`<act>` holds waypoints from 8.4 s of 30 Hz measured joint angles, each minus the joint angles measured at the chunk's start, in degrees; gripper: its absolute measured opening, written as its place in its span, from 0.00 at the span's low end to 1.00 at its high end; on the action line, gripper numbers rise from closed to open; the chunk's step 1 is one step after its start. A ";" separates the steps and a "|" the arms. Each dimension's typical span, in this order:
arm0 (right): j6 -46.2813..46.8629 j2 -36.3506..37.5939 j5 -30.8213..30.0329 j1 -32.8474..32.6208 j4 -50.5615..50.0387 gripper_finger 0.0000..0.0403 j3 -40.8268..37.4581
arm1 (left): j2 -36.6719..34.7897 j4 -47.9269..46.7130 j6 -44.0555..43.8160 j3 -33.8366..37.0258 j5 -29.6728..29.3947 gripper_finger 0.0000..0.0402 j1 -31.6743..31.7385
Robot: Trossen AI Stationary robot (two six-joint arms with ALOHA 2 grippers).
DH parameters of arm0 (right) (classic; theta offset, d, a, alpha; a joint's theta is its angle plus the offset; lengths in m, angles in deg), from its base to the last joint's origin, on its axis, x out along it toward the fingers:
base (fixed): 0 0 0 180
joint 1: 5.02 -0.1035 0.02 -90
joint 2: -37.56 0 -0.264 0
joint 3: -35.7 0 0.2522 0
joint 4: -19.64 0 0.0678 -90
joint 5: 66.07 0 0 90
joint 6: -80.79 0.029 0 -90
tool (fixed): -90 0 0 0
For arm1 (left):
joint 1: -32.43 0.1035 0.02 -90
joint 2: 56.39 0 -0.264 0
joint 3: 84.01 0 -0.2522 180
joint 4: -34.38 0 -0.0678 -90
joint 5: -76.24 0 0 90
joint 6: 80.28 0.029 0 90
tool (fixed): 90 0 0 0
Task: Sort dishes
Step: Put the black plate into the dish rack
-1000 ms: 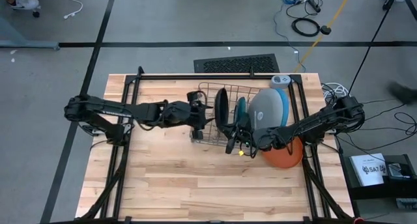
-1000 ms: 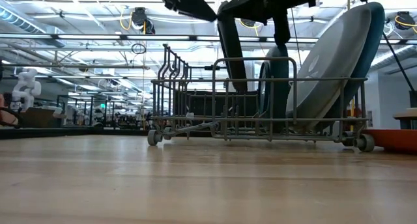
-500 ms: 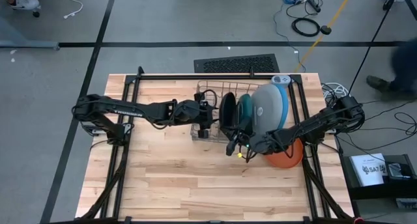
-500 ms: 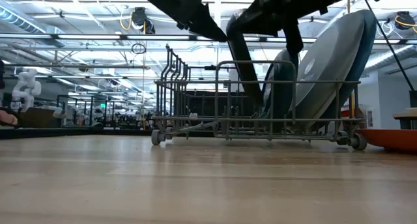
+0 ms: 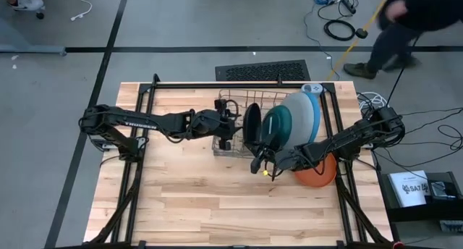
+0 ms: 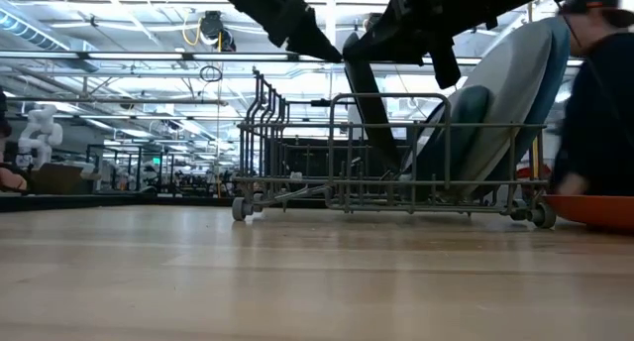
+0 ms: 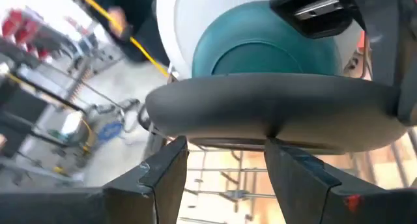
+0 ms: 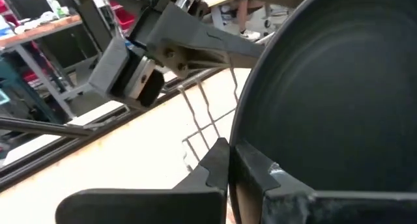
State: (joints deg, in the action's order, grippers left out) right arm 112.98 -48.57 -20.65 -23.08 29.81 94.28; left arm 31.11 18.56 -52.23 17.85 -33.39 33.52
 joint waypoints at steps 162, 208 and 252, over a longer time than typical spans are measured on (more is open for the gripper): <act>-4.64 6.43 1.25 11.68 -48.90 0.00 12.35 | 21.93 -39.08 11.26 -34.29 13.71 0.38 4.60; -22.96 6.57 6.97 13.80 -31.72 0.00 12.33 | 19.99 -39.99 11.67 -34.29 10.64 0.38 1.46; -8.78 0.83 8.00 14.02 -25.59 0.00 12.24 | 19.13 -46.37 19.23 -35.19 7.37 0.38 1.83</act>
State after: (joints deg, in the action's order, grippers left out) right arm 104.20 -47.74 -12.65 -9.06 4.22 106.52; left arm 50.24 -27.81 -33.00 -17.34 -26.02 35.35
